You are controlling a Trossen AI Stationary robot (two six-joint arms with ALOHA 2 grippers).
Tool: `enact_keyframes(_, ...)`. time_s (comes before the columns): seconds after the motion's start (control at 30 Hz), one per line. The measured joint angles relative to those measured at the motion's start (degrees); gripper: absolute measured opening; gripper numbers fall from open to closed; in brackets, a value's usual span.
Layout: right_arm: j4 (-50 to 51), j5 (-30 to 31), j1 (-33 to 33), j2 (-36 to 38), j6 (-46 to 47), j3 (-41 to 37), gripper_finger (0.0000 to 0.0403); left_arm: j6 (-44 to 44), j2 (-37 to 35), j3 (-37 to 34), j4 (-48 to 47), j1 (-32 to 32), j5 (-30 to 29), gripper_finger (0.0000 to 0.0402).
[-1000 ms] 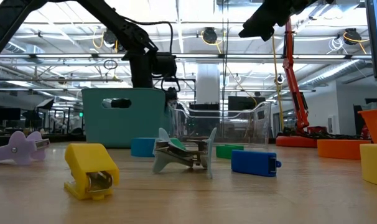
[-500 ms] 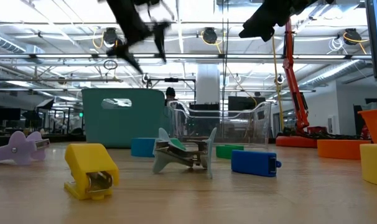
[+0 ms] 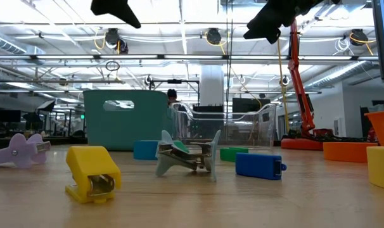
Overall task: Pick and place Stapler, Stapler remover, tape
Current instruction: Put the right mini green stapler into the blue bin
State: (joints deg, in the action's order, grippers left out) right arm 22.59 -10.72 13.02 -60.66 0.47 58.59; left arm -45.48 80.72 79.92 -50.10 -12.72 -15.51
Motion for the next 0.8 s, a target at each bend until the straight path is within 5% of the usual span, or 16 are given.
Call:
enact_keyframes(0.23, -0.02, -0.04, -1.51, 0.0, 2.07, 0.0, 0.0171, -2.18, 2.09, -0.11, 0.03, -8.57, -2.1, 0.0351)
enact_keyframes(0.57, -1.22, -0.02, -11.33, -2.02, 4.87, 0.02, 0.0171, -8.53, 1.64, -4.86, 1.18, -16.45, -18.08, 0.0351)
enact_keyframes(0.8, -6.19, 0.42, -21.11, -10.7, 6.28, 0.07, 0.0171, -6.48, -3.66, -18.15, 14.76, -12.94, -13.95, 0.0351)
